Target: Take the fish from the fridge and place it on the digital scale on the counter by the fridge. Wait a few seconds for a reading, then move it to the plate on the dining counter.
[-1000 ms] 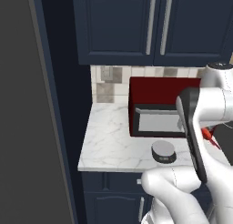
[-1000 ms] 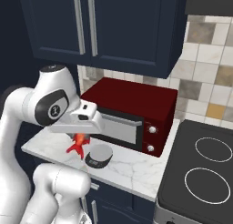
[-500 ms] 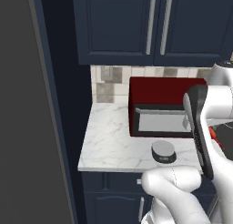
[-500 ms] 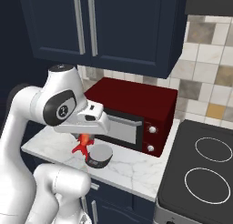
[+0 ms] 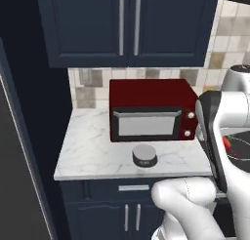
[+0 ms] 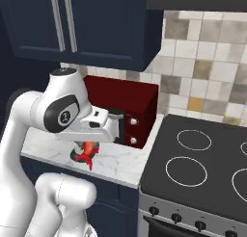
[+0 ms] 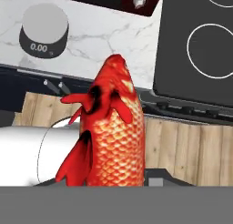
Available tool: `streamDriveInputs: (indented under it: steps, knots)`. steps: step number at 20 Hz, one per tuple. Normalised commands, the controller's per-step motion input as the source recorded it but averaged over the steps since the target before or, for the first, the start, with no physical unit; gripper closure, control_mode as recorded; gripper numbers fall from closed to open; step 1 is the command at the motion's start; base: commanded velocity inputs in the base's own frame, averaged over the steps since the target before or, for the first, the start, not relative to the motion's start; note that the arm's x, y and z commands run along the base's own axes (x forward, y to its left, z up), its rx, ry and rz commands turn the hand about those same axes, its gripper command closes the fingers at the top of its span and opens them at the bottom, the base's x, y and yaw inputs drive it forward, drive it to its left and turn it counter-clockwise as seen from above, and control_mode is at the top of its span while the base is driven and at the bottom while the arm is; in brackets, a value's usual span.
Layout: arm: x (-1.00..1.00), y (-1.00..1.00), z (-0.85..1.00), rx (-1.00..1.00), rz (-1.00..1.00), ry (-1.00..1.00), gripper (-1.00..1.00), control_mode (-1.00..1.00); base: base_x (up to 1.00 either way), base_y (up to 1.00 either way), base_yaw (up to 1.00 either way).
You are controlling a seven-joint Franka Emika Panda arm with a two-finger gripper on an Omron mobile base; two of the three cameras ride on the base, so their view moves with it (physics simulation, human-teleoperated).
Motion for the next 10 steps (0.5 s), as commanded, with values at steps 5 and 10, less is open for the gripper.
streamDriveInputs:
  steps: [5,10]
  knots:
    - [0.0,0.0,0.0,0.0,0.0,0.0,1.0,1.0,-0.49,-0.89,-0.4]
    - [0.0,0.0,0.0,0.0,0.0,0.0,1.0,1.0,0.05,-0.78,-0.63]
